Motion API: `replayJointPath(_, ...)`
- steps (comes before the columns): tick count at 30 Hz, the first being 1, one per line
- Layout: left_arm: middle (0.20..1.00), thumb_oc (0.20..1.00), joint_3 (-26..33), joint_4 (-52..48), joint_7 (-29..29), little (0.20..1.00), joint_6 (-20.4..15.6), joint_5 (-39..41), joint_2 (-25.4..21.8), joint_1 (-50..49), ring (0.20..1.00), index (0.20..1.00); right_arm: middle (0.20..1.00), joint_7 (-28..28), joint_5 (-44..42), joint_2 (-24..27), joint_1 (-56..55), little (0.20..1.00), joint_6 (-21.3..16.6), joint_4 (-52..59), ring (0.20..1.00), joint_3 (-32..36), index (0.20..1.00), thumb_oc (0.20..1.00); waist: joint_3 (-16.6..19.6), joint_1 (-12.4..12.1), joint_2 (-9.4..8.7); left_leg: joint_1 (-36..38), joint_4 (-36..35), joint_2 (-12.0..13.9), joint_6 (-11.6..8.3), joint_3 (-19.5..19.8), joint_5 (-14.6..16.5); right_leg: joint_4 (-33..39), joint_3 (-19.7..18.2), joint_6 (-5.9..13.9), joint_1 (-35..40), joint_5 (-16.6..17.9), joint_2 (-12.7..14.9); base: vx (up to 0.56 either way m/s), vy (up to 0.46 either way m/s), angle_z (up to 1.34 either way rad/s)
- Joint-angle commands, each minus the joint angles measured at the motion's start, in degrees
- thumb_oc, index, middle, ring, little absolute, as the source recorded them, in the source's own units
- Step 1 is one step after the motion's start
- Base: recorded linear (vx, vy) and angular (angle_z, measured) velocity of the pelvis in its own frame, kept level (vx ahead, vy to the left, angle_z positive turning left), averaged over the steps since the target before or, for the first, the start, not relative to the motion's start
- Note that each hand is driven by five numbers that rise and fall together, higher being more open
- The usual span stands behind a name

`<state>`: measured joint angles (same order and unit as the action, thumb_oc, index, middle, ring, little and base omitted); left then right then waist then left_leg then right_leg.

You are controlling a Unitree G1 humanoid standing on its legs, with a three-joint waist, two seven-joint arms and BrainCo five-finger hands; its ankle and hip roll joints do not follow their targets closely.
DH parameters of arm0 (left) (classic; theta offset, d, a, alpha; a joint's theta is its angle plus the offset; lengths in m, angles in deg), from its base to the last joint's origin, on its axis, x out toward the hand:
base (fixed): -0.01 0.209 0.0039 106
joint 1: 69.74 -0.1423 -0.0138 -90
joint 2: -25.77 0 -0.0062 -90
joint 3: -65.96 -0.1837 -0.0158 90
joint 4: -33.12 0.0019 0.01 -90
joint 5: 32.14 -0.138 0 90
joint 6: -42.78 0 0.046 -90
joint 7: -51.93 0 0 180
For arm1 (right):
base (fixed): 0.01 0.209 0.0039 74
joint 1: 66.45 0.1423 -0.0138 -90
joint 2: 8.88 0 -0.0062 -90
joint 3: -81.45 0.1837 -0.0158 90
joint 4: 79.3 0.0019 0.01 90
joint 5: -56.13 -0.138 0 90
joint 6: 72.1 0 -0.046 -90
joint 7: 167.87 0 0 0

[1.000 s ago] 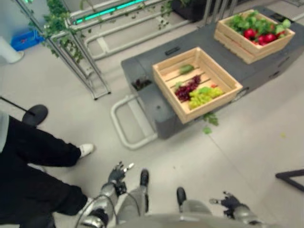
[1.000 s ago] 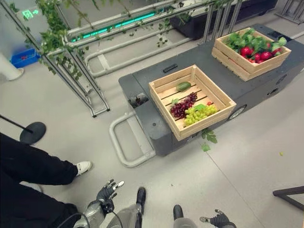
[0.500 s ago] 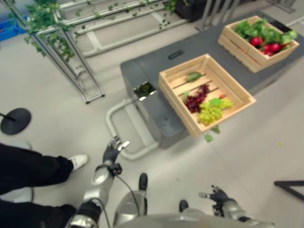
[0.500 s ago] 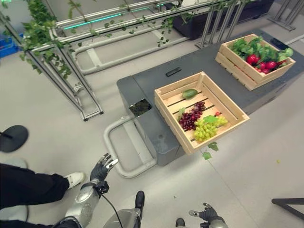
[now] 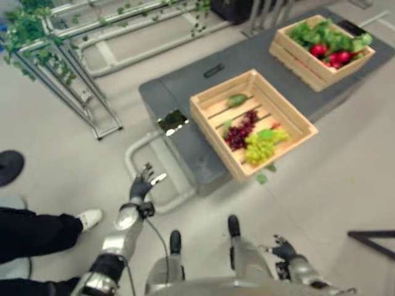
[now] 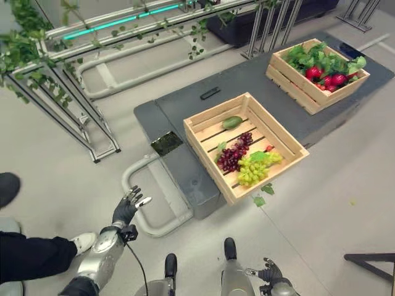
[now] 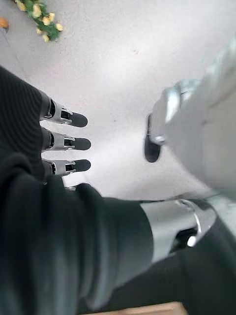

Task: Pick up the fruits from the basket on one side to the basket on the other side

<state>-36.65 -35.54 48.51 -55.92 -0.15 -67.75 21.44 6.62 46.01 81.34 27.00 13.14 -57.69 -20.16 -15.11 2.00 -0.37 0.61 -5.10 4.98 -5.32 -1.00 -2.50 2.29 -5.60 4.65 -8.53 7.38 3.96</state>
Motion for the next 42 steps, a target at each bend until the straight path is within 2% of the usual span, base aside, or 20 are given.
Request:
replayJointPath(1, 1.0, 1.0, 0.1, -5.1, 0.8, 1.0, -1.5, -3.9, -1.3, 5.1, 1.0, 1.0, 1.0, 0.3, 0.3, 1.9, -0.5, 1.0, 0.3, -0.8, 1.0, 0.5, 1.0, 1.0, 1.8, 0.1, -1.21, -4.9, 3.9, -4.8, 2.25, 1.5, 3.8, 0.6, 1.7, 4.98, 2.8, -6.4, 2.5, 0.05, -0.054, -0.26)
replayJointPath(6, 1.0, 1.0, 1.8, -11.8, 0.3, 1.0, -1.1, -9.4, -4.7, 6.1, 1.0, 1.0, 1.0, 0.7, 0.2, 2.8, -0.7, 1.0, 0.3, -0.6, 1.0, 1.2, 1.0, 1.0, 2.1, 0.9, 0.66, -5.1, 2.8, -4.1, 1.45, 1.2, 3.3, 2.0, 1.2, 4.45, 3.6, -7.1, 2.2, 0.03, -0.045, -0.16)
replayJointPath(10, 1.0, 1.0, 2.2, -14.3, -0.4, 1.0, -0.7, -11.9, -8.5, 10.7, 1.0, 1.0, 1.0, 1.2, -0.1, 3.7, -0.1, 1.0, 0.6, -0.2, 1.0, 1.2, 1.0, 1.0, 1.8, 1.5, 2.01, -5.4, 2.4, -4.0, 1.18, 0.6, 3.0, 2.3, 0.3, 4.37, 3.3, -7.3, 2.1, 0.0, 0.0, 0.0)
replayJointPath(12, 1.0, 1.0, 1.1, -13.2, -1.4, 1.0, 0.1, -14.1, -10.2, 16.4, 1.0, 1.0, 1.0, 1.6, -0.2, 4.3, 0.2, 1.0, 0.9, -0.1, 1.0, 0.8, 1.0, 1.0, 1.7, 2.3, 2.93, -5.1, 2.0, -4.0, 1.13, 0.1, 2.9, 2.4, -0.3, 4.47, 3.4, -7.3, 2.2, 0.0, 0.0, 0.0)
replayJointPath(14, 1.0, 1.0, 1.1, -13.2, -1.4, 1.0, 0.1, -14.1, -10.2, 16.5, 1.0, 1.0, 1.0, 1.6, -0.2, 4.3, 0.3, 1.0, 0.9, -0.1, 1.0, 0.9, 1.0, 1.0, 1.6, 2.2, 2.93, -5.1, 2.0, -4.0, 1.14, 0.0, 2.9, 2.4, -0.3, 4.48, 3.5, -7.3, 2.2, 0.0, 0.009, -0.01)
replayJointPath(17, 1.0, 1.0, -1.0, -10.7, -2.7, 1.0, 1.1, -17.4, -12.7, 23.8, 1.0, 1.0, 1.0, 1.9, -0.2, 5.2, 0.8, 1.0, 1.2, 0.4, 1.0, 0.6, 1.0, 1.0, 1.1, 3.3, 4.35, -5.0, 1.9, -4.4, 1.17, -0.3, 2.8, 2.6, -1.1, 4.68, 3.3, -7.2, 2.5, -0.01, 0.019, -0.13)
replayJointPath(22, 1.0, 1.0, -6.3, -4.8, -3.2, 1.0, 2.1, -20.1, -15.2, 34.4, 1.0, 1.0, 1.0, 2.4, -0.5, 6.4, 1.8, 1.0, 1.6, 0.5, 1.0, 0.1, 1.0, 1.0, 0.3, 4.6, 6.22, -5.0, 1.9, -4.9, 1.21, -1.3, 2.8, 2.6, -2.3, 5.15, 2.7, -6.8, 3.0, -0.02, 0.021, -0.07)
replayJointPath(29, 1.0, 1.0, -11.9, 1.0, -4.5, 1.0, 2.5, -23.8, -15.3, 43.5, 1.0, 1.0, 1.0, 2.1, -1.4, 7.3, 2.5, 1.0, 1.3, 0.8, 1.0, 0.3, 1.0, 1.0, -1.0, 6.4, 8.08, -5.7, 2.4, -5.4, 1.49, -2.9, 2.9, 2.5, -4.4, 5.58, 1.0, -6.0, 3.2, -0.03, 0.035, -0.16)
replayJointPath(32, 1.0, 1.0, -17.7, 7.3, -5.1, 1.0, 3.3, -27.0, -13.5, 51.6, 1.0, 1.0, 1.0, 1.4, -2.4, 8.2, 3.5, 1.0, 1.0, 1.0, 1.0, 0.2, 1.0, 1.0, -2.2, 8.3, 9.26, -6.3, 2.9, -5.7, 1.67, -4.0, 3.0, 2.3, -6.0, 5.9, -0.3, -5.3, 3.2, -0.03, 0.044, -0.19)
replayJointPath(35, 1.0, 1.0, -19.8, 11.0, -5.4, 1.0, 3.4, -27.4, -12.1, 54.6, 1.0, 1.0, 1.0, 1.2, -2.8, 8.5, 3.7, 1.0, 0.8, 0.8, 1.0, 0.3, 1.0, 1.0, -2.6, 9.1, 9.82, -6.5, 3.1, -5.9, 1.72, -4.5, 3.1, 2.3, -6.6, 6.07, -0.8, -5.1, 3.2, -0.01, 0.035, -0.31)
replayJointPath(36, 1.0, 1.0, -22.0, 14.9, -5.7, 1.0, 3.8, -28.4, -10.3, 57.7, 1.0, 1.0, 1.0, 0.8, -3.4, 8.8, 4.1, 1.0, 0.7, 0.8, 1.0, 0.3, 1.0, 1.0, -3.1, 10.0, 10.4, -6.7, 3.4, -6.0, 1.85, -5.2, 3.3, 2.2, -7.5, 6.24, -1.4, -4.8, 3.2, -0.02, 0.042, -0.23)
replayJointPath(41, 1.0, 1.0, -24.8, 25.5, -5.7, 1.0, 4.4, -28.4, -6.4, 61.8, 1.0, 1.0, 1.0, 0.1, -4.3, 9.1, 4.8, 1.0, 0.2, 1.0, 1.0, -0.2, 1.0, 1.0, -4.3, 12.6, 11.35, -7.3, 4.1, -6.2, 2.16, -7.3, 3.7, 2.1, -10.1, 6.63, -3.4, -3.8, 2.9, -0.01, 0.052, -0.33)
replayJointPath(42, 1.0, 1.0, -24.8, 25.7, -5.7, 1.0, 4.3, -28.4, -6.3, 62.0, 1.0, 1.0, 1.0, 0.1, -4.3, 9.1, 4.8, 1.0, 0.3, 1.0, 1.0, -0.2, 1.0, 1.0, -4.4, 12.5, 11.33, -7.3, 4.1, -6.2, 2.16, -7.4, 3.7, 2.1, -10.2, 6.64, -3.4, -3.8, 2.9, 0.0, 0.051, -0.31)
